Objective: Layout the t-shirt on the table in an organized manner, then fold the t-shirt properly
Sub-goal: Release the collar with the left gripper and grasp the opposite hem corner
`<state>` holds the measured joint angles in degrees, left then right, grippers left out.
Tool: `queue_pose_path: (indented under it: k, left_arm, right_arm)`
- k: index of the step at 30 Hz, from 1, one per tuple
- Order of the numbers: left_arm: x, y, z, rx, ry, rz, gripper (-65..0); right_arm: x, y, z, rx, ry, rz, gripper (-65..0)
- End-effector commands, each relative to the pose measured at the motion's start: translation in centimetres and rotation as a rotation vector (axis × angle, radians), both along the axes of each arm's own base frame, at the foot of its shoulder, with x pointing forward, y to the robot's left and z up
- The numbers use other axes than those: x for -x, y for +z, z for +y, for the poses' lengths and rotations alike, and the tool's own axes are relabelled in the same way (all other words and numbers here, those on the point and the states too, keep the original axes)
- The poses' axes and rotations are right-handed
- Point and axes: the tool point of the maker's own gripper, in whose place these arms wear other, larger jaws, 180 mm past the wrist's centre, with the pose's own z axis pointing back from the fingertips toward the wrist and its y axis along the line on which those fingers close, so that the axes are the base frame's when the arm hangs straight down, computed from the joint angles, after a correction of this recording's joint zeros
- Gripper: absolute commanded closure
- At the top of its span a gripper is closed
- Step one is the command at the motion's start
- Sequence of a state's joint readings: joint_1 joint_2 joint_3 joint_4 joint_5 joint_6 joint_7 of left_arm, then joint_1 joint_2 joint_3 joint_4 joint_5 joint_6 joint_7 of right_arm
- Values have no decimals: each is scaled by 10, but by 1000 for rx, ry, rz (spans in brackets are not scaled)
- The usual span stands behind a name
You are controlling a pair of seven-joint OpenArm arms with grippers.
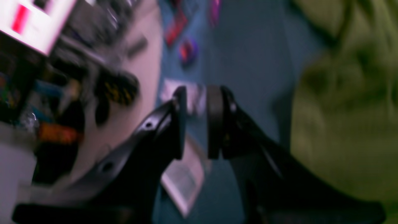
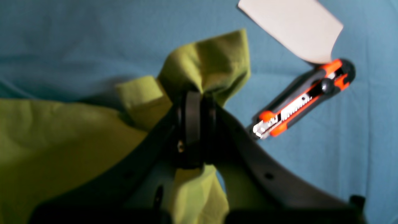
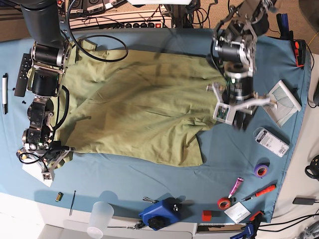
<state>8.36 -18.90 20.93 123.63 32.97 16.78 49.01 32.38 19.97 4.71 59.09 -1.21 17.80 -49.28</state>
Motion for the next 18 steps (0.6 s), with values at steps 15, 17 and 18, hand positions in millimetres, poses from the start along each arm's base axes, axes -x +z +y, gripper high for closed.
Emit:
queue_pose_path:
  k: [15, 17, 18]
  left_arm:
    - [-110, -32, -80, 401, -205, 223, -132]
    - [-120, -43, -87, 414, -210, 276, -132]
    - [-124, -49, -88, 417, -209, 299, -138]
  right_arm:
    - [-1, 10, -7, 14, -8, -21, 0]
    - [-1, 9, -7, 14, -9, -20, 0]
    - [-1, 9, -7, 14, -9, -19, 0]
